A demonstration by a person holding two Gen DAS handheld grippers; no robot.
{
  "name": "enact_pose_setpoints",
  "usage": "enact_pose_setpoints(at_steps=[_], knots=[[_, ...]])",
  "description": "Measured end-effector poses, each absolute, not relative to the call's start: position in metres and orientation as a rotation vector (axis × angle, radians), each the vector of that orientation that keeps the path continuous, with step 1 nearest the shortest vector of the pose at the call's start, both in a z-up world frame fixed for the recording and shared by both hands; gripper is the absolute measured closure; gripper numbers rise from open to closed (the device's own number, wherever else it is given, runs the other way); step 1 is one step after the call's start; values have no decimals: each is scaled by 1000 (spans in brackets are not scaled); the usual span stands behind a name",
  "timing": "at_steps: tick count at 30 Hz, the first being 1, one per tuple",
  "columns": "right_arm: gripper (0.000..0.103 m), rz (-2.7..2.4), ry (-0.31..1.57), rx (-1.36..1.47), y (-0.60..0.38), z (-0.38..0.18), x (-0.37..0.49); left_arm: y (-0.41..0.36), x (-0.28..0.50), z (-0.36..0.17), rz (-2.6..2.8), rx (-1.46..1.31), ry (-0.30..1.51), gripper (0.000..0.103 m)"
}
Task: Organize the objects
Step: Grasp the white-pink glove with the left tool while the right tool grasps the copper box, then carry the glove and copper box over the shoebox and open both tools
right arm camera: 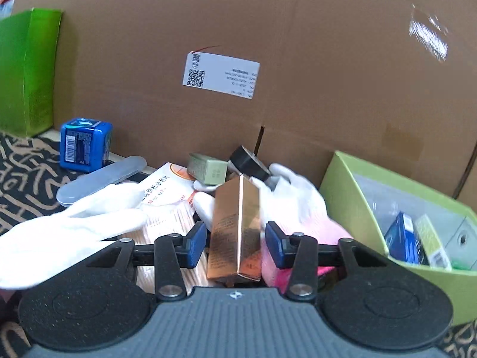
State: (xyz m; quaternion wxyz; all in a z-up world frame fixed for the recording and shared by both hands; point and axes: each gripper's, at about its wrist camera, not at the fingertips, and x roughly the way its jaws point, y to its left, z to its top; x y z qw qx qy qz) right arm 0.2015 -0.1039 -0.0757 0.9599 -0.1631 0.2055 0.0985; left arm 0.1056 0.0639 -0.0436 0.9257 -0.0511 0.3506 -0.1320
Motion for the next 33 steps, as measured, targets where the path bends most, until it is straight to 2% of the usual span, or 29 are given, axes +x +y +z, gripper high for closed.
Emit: enact_pose_setpoints(at_steps=[2,4,8,10,13,17,20,24,27,30,33], knots=[[62,203,418,-365,-101,-76,201,64,110,-44,-266,-113,720,75],[62,204,415,-384,-99,-76,196,64,113,-44,-256,-121,717,61],[62,244,421,-316,-107,-67,178,63,119,-44,-248,-135,707,50],[62,256,429,-273,-113,-62,167,61,125,-44,-240,-141,705,37],[62,286,442,-175,-129,-54,148,57,137,-46,-238,-155,714,31],[62,301,445,-107,-145,-52,124,52,154,-53,-234,-162,749,30],[62,307,431,-91,-151,-50,109,50,162,-58,-238,-180,772,35],[62,322,416,-70,-157,-47,98,49,164,-58,-217,-168,784,67],[62,333,406,-62,-160,-47,92,49,162,-56,-199,-154,785,87],[62,338,399,-47,-164,-46,88,48,158,-50,-209,-166,782,95],[62,341,382,-32,-172,-42,83,39,151,-35,-228,-150,750,96]])
